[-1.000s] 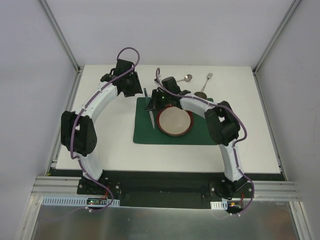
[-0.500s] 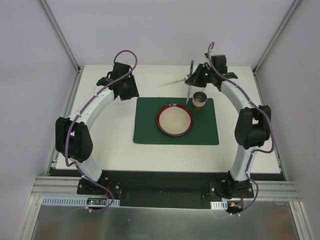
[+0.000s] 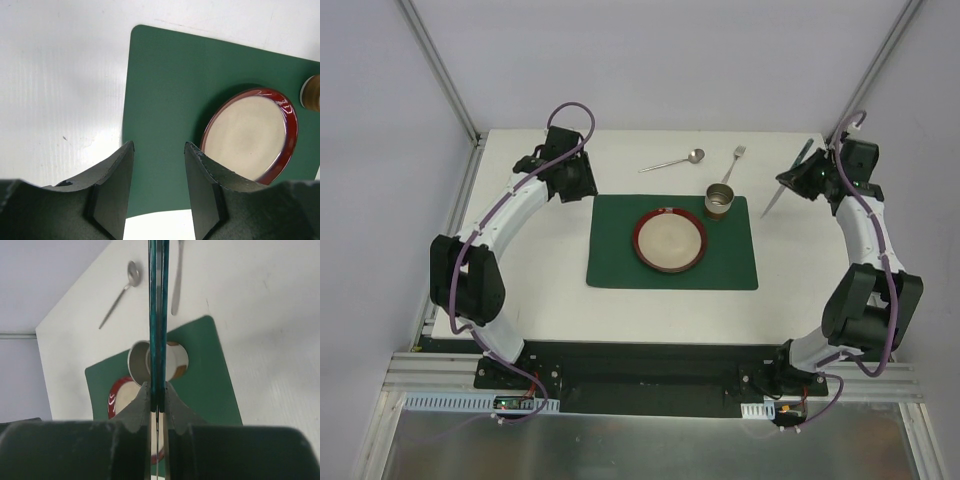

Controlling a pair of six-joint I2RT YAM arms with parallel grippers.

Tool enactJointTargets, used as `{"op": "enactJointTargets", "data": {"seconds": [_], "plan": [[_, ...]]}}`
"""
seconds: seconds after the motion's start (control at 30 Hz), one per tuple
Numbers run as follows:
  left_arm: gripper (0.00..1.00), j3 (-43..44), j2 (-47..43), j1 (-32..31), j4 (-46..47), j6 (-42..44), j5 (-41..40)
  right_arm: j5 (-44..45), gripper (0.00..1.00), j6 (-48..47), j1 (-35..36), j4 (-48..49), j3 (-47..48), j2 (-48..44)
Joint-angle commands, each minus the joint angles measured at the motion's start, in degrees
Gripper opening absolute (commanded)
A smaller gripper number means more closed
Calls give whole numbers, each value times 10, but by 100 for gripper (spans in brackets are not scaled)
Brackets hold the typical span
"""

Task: Set the dinner table for one person
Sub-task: Place the knife on the napkin.

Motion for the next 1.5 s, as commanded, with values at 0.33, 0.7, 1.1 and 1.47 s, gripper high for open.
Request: {"op": "enactJointTargets", "data": {"seconds": [0.33,0.7,1.1,1.47], "plan": [[44,-4,-63,-10,-2,27,-15,8,1,24,-26,68,-157,-17],[43,-8,-77,-10,-9,23,-14,0,1,59,-16,152,-326,-64],[43,-19,-79,-10,-8,18,-5,4,1,70,46,195,-398,-62],[43,-36,-102,-10,-9,26,-25,4,1,79,56,223,-394,-31]]}}
